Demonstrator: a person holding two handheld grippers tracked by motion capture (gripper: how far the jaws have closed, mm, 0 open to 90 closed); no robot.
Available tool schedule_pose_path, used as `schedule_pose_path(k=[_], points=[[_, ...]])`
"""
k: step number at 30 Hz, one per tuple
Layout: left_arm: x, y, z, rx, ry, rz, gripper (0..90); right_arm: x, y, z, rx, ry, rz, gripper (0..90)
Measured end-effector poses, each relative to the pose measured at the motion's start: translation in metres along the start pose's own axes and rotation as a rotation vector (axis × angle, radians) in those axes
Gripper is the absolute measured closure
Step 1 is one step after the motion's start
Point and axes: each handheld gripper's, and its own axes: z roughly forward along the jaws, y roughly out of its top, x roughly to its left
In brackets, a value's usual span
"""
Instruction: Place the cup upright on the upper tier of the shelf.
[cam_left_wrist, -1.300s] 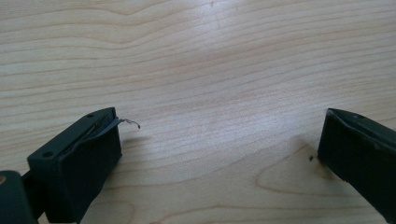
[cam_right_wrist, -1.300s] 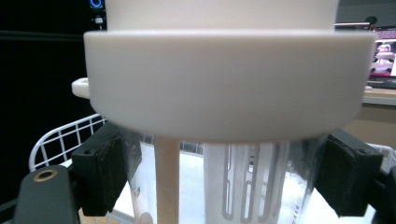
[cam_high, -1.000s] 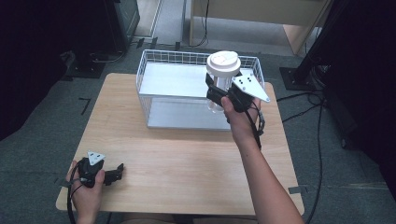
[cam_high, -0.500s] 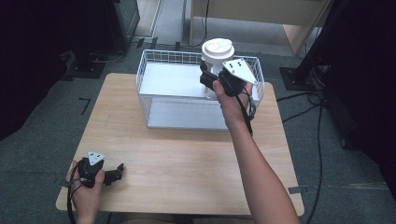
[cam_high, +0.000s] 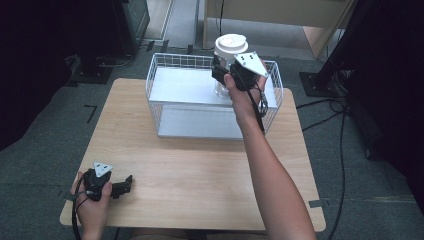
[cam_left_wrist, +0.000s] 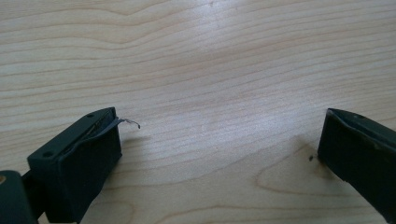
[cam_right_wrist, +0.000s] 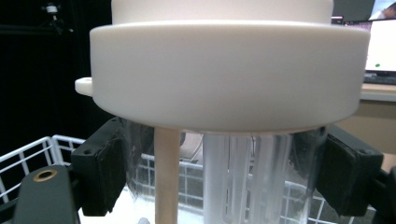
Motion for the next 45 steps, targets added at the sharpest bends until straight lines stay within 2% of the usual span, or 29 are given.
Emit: schedule_pose_path(k=[5,7,13,17,18,20,22,24,27,31,35,45], points=[[0.000,0.000,0.000,0.000,0.000,0.000,0.0,-0.003,0.001,0.009,0.005,-0.022,0.024,15.9],[0.000,0.000,0.000,0.000,0.000,0.000,0.0,-0.004,0.000,0.013,0.000,-0.018,0.014,15.8],[0.000,0.000,0.000,0.000,0.000,0.000,0.0,0.000,-0.004,0.009,-0.016,-0.027,-0.003,15.7],[0.000,0.000,0.000,0.000,0.000,0.000,0.0,0.001,-0.003,0.007,-0.004,-0.024,0.009,15.2],[0.000,0.000,0.000,0.000,0.000,0.000,0.0,0.000,-0.002,0.006,0.020,-0.014,0.003,13.9],[0.000,0.000,0.000,0.000,0.000,0.000,0.0,-0.001,-0.002,0.006,0.030,-0.009,0.001,10.8],[0.000,0.000,0.000,0.000,0.000,0.000,0.0,-0.004,-0.002,0.004,0.063,0.027,0.006,0.0],[0.000,0.000,0.000,0.000,0.001,0.000,0.0,-0.005,-0.003,0.003,0.062,0.036,0.007,0.0],[0.000,0.000,0.000,0.000,0.000,-0.002,0.0,-0.007,-0.005,0.000,0.075,0.042,0.018,0.0],[0.000,0.000,0.000,0.001,0.000,-0.002,0.0,-0.010,-0.010,-0.006,0.085,0.053,0.004,0.0],[0.000,0.000,0.000,0.000,-0.001,-0.003,0.0,-0.016,-0.017,-0.017,0.094,0.050,0.019,0.0],[0.000,0.000,0.000,0.004,-0.001,0.002,0.0,-0.026,-0.032,-0.039,0.104,0.057,0.009,0.0]])
